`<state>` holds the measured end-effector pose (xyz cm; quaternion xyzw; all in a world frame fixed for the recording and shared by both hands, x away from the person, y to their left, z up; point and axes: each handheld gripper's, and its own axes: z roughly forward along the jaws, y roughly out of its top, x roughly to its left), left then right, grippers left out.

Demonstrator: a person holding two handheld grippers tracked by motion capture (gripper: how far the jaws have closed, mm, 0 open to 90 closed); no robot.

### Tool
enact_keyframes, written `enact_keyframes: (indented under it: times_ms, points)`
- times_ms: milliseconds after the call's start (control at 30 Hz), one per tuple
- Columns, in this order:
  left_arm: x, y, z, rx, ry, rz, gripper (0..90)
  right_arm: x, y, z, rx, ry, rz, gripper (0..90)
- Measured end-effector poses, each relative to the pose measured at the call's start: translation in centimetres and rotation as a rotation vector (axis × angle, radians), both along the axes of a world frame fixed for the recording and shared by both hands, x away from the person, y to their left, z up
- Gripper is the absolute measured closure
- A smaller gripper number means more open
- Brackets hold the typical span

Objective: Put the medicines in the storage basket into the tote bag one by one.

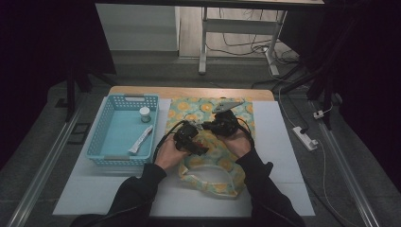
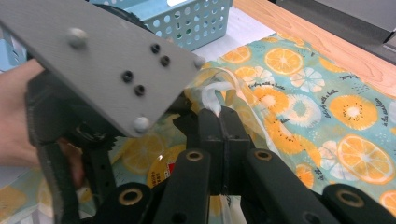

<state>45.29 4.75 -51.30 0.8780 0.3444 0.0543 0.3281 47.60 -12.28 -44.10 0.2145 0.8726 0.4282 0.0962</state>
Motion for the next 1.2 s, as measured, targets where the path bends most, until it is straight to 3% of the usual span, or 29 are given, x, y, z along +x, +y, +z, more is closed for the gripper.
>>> enact_keyframes:
  times_ms: [133, 233, 300, 500, 667, 967, 1200]
  points:
    - [-0.4, 0.1, 0.5, -0.018, 0.003, -0.003, 9.9, 0.0, -0.1, 0.1, 0.003, 0.001, 0.0, 90.0]
    - [-0.9, 0.4, 1.2, -0.086, 0.018, -0.012, 6.8, -0.1, -0.1, 0.1, 0.009, 0.004, 0.005, 90.0]
    - [-1.1, 0.4, 1.6, -0.107, 0.022, -0.023, 4.9, -0.1, 0.0, 0.1, 0.009, 0.003, 0.009, 90.0]
    - [-2.0, 0.8, 2.4, -0.127, 0.021, -0.037, 0.3, -0.1, -0.2, 0.2, 0.01, 0.005, 0.02, 90.0]
    - [-2.7, 1.6, 3.4, -0.167, 0.024, -0.048, 0.4, -0.1, -0.2, 0.2, 0.014, 0.014, 0.024, 90.0]
    - [-4.0, 2.8, 4.9, -0.185, 0.016, -0.106, 0.5, -0.1, -0.3, 0.3, 0.018, 0.021, 0.023, 90.0]
    - [-4.7, 4.2, 5.7, -0.181, 0.011, -0.11, 0.5, 0.0, -0.3, 0.2, 0.014, 0.024, 0.022, 90.0]
